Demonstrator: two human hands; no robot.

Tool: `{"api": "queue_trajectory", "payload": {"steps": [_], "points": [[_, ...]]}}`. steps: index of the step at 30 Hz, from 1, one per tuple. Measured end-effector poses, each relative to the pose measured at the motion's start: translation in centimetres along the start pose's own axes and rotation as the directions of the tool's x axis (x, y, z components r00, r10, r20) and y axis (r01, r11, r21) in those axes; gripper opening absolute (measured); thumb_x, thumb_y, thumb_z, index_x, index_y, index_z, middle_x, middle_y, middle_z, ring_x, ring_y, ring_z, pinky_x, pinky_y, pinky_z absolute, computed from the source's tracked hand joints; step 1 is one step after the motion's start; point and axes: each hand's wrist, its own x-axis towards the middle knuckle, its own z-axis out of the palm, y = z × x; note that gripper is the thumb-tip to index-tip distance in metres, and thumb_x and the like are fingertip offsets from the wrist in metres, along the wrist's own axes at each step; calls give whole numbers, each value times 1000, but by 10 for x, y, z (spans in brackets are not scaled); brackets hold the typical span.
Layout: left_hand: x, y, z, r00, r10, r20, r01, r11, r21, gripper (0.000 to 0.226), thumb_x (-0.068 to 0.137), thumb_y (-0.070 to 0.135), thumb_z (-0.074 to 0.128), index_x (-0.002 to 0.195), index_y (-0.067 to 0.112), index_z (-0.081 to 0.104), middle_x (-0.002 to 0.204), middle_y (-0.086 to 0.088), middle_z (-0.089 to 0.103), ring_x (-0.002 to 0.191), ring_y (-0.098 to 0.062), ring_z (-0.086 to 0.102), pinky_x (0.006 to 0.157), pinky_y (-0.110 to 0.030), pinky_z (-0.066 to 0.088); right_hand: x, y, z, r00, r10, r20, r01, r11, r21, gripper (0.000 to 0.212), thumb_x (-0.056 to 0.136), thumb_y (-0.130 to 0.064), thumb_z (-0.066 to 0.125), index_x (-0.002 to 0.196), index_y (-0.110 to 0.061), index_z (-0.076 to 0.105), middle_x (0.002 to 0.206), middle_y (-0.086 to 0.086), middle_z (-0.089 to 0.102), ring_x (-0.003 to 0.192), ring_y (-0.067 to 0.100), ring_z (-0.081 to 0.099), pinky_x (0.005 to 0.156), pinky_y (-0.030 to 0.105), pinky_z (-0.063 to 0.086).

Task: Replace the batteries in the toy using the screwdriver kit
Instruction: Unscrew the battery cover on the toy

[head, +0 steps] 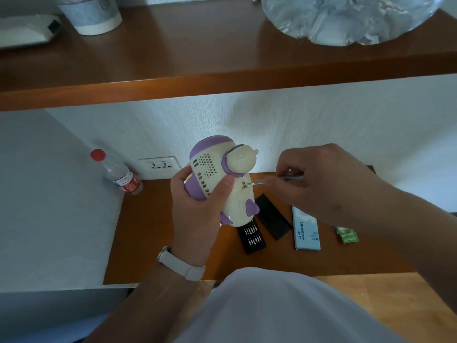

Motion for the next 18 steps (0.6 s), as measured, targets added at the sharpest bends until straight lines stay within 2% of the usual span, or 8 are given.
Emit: {"api": "queue_trajectory", "payload": {"steps": [4,6,8,11,12,14,16,18], "points": [[0,-3,-3,1000,-7,-7,7,1000,-3,69,61,50,78,119,38,44,107,17,64,100,-3,68,66,-23,60,-8,16,8,995,80,-67,-58,958,280,25,83,-58,51,73,-36,55,60,-10,57,55,1,56,45,13,43],[0,-5,-3,1000,-10,-5,10,1000,-4,69,62,49,78,120,37,44,103,22,65,99,-1,68,66,-23,60,-12,22,14,996,93,2,-83,877,473,26,84,-60,48,80,-36,56,62,-13,60,53,0,54,51,13,47],[0,-5,-4,1000,-10,0,10,1000,-5,67,60,51,78,117,39,44,96,30,65,98,1,68,65,-21,59,-16,26,24,993,39,113,-98,808,580,18,88,-54,44,84,-39,53,64,-9,62,54,1,55,57,15,50],[-1,-6,-4,1000,-15,8,16,1000,-14,66,61,50,78,118,39,45,97,30,66,99,0,68,65,-21,59,-16,29,38,988,17,155,-118,735,667,9,100,-30,47,93,-34,52,62,-5,57,58,11,55,60,24,50],[-2,-6,-4,1000,-16,8,16,1000,-13,68,62,50,78,120,38,45,99,28,66,99,-1,68,66,-22,59,-16,28,41,987,19,160,-127,703,700,7,101,-27,48,96,-30,52,61,-4,53,57,15,53,60,30,49],[-3,-6,-4,1000,-13,2,13,1000,1,70,63,49,78,123,35,44,102,23,65,99,0,67,67,-22,60,-15,25,46,983,16,184,-149,662,735,11,98,-40,52,97,-30,53,60,-4,50,56,19,47,58,38,45],[-4,-7,-3,1000,-9,-2,9,1000,15,69,65,49,78,123,36,44,104,22,64,100,1,66,68,-23,60,-13,20,50,984,13,178,-142,663,735,12,94,-45,55,90,-33,55,59,-8,52,56,15,45,55,35,42],[-5,-7,-2,1000,-8,4,8,1000,17,66,65,50,79,120,39,44,100,26,64,100,1,66,67,-22,60,-11,17,54,989,42,139,-128,701,702,13,95,-26,57,83,-32,54,59,-10,52,56,10,45,54,30,43]]}}
